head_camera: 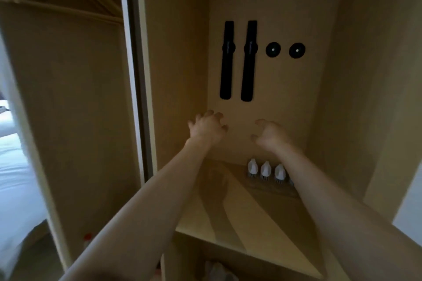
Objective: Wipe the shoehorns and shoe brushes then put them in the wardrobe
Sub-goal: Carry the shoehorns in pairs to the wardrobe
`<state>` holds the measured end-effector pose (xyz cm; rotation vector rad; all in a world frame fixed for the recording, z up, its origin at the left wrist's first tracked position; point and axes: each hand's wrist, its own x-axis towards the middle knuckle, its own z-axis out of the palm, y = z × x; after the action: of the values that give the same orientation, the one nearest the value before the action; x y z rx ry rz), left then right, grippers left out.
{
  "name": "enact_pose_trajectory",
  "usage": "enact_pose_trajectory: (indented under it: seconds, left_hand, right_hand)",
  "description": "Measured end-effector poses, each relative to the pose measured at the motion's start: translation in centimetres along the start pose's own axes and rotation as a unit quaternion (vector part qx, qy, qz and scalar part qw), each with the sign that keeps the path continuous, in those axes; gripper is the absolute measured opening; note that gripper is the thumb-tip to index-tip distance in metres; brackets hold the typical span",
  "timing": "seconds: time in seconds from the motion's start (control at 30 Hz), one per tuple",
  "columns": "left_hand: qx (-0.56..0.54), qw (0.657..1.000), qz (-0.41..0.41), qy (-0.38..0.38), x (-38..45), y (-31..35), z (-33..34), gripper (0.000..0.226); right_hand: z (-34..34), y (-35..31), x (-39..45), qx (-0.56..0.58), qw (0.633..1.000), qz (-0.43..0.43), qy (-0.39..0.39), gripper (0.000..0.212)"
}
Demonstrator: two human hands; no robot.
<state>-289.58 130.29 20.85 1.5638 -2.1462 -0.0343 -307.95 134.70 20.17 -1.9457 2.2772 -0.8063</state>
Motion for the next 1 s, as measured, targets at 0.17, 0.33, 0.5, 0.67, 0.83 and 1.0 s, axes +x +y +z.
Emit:
enact_pose_trajectory:
  seconds: [0.17,0.33,0.5,0.67,0.83,1.0]
  left_hand:
    - [0.006,1.000,-0.008,0.022,-5.0,-0.9,-1.8,0.048]
    - [-0.004,0.999,-0.023,0.040,-9.6,-2.6,-3.7,0.052]
    - [-0.002,0.997,-0.059,0.054,-15.3,-7.2,-6.0,0.052]
    - [0.020,0.989,-0.130,0.075,-22.3,-15.0,-9.4,0.045]
    - [0.055,0.973,-0.203,0.094,-30.6,-23.8,-14.4,0.044]
    - [0.086,0.951,-0.274,0.117,-39.6,-30.8,-18.8,0.049]
  right_hand:
    - [0.2,-1.5,-4.5,0.020,1.000,-0.023,-0.007,0.063]
    - [0.8,-4.6,-7.8,0.034,0.997,-0.061,-0.022,0.064]
    - [3.0,-9.9,-11.0,0.053,0.992,-0.104,-0.039,0.062]
    - [6.3,-17.7,-15.6,0.073,0.982,-0.154,-0.084,0.062]
    - [9.9,-27.4,-21.5,0.101,0.967,-0.199,-0.125,0.060]
    - [13.5,-36.4,-28.3,0.151,0.941,-0.262,-0.152,0.056]
